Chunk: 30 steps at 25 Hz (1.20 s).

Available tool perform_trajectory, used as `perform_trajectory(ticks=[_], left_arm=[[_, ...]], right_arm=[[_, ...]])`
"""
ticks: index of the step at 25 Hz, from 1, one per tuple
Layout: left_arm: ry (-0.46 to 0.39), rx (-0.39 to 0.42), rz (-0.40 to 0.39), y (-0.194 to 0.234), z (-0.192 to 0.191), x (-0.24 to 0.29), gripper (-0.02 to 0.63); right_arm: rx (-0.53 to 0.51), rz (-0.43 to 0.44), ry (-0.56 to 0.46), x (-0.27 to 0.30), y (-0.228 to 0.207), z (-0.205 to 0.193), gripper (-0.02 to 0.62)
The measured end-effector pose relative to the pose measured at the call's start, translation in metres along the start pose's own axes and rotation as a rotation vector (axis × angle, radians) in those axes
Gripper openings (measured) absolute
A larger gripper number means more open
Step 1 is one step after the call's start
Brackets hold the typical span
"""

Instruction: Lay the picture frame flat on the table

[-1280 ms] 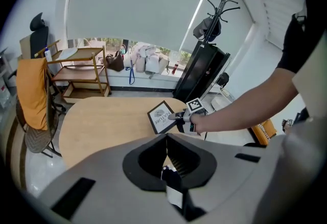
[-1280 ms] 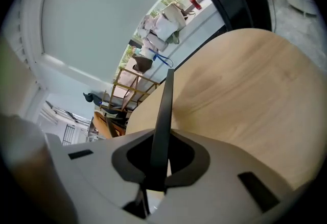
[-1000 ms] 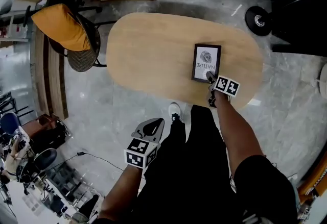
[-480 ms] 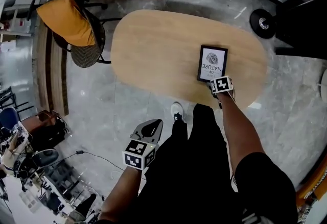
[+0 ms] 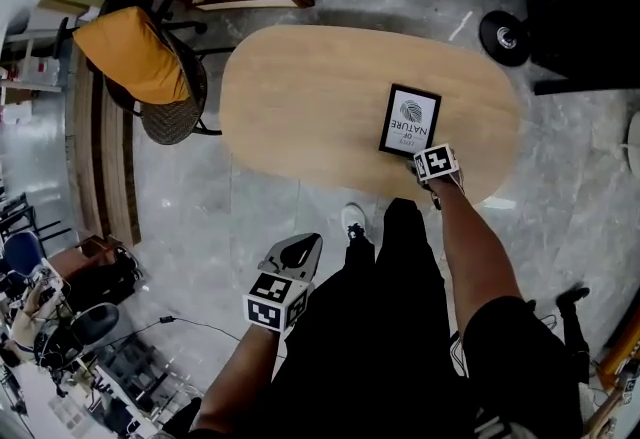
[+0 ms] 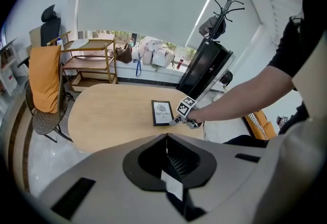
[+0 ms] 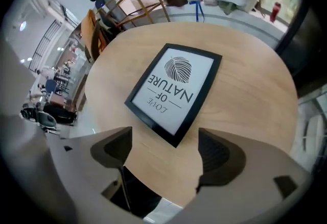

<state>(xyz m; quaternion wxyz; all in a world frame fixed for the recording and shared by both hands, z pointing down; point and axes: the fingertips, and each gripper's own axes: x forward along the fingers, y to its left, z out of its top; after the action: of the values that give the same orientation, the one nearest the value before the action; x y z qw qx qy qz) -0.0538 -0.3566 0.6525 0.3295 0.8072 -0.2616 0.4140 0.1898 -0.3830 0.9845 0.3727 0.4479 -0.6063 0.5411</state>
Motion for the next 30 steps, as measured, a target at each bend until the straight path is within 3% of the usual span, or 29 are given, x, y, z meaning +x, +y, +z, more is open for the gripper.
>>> perform_trajectory(ticks=[2, 4, 9, 10, 11, 12, 16, 19, 23, 28, 30], left_arm=[[-0.007, 0.009, -0.005, 0.001, -0.003, -0.003, 0.005], [-0.019, 0.025, -0.015, 0.001, -0.006, -0.007, 0.005], [-0.099, 0.089, -0.060, -0.005, 0.011, -0.023, 0.005], [-0.116, 0.104, -0.074, -0.008, 0.016, -0.026, 0.005], [-0.131, 0.120, -0.089, -0.013, 0.021, -0.029, 0.006], [-0.144, 0.139, -0.103, -0.017, 0.025, -0.033, 0.005], [-0.211, 0.225, -0.153, -0.034, 0.046, -0.051, 0.005], [-0.269, 0.275, -0.200, -0.048, 0.057, -0.067, 0.005], [-0.294, 0.333, -0.263, -0.073, 0.047, -0.090, 0.005], [-0.322, 0.380, -0.307, -0.099, 0.039, -0.110, 0.005], [-0.351, 0.376, -0.309, -0.106, 0.041, -0.117, 0.005]], right_arm=[[0.007, -0.029, -0.030, -0.005, -0.002, -0.003, 0.365], [0.100, -0.019, -0.090, -0.015, 0.001, -0.009, 0.365], [0.311, 0.113, -0.359, -0.084, 0.042, 0.001, 0.350], [0.318, 0.132, -0.407, -0.105, 0.053, 0.004, 0.236], [0.316, 0.161, -0.448, -0.129, 0.068, 0.005, 0.059], [0.310, 0.210, -0.486, -0.153, 0.087, 0.006, 0.017], [0.313, 0.446, -0.677, -0.270, 0.170, 0.010, 0.002], [0.285, 0.501, -0.848, -0.353, 0.219, 0.002, 0.002], [0.212, 0.464, -0.954, -0.419, 0.269, -0.032, 0.002], [0.029, 0.184, -0.944, -0.441, 0.275, -0.075, 0.001], [0.036, 0.150, -0.931, -0.442, 0.268, -0.088, 0.000]])
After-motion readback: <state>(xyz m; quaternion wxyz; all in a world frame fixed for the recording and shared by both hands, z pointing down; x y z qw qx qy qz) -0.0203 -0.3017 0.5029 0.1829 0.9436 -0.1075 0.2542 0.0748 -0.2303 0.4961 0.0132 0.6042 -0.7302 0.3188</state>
